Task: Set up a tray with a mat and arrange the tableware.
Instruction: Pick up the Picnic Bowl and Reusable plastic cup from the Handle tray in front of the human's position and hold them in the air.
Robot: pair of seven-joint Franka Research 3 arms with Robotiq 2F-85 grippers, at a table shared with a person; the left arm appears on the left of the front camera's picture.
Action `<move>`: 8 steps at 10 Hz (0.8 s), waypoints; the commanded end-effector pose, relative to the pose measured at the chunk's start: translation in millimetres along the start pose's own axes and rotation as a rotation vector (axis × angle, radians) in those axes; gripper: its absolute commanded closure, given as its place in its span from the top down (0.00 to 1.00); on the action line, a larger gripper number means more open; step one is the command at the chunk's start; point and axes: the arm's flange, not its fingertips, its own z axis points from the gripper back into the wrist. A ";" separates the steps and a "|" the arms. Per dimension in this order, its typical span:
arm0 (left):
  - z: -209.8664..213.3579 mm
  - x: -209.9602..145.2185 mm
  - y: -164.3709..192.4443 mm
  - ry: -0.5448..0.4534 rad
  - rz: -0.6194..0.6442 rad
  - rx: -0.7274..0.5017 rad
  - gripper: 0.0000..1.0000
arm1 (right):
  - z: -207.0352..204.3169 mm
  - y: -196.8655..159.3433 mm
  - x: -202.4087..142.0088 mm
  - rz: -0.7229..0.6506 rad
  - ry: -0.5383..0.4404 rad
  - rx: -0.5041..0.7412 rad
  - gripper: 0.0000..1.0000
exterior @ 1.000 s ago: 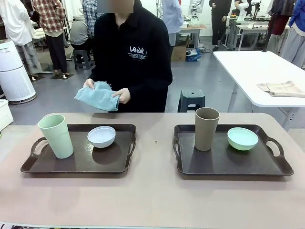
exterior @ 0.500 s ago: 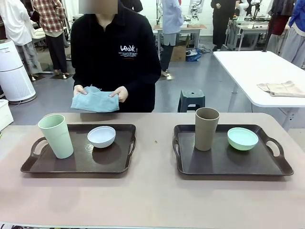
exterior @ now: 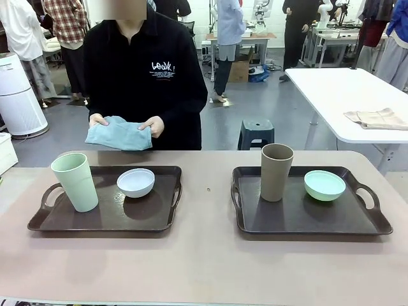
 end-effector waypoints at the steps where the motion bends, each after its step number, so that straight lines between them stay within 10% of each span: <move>1: 2.7 -1.6 1.5 0.009 -0.019 -0.003 1.00 | -0.3 3.1 -2.4 -0.022 0.003 0.005 1.00; 6: 0.0 0.0 0.0 0.000 0.000 0.000 1.00 | 0.0 0.0 0.0 0.000 0.000 0.000 1.00; 8: 24.6 12.1 -30.4 0.023 -0.476 0.176 1.00 | -20.3 52.1 11.0 0.149 0.071 -0.076 1.00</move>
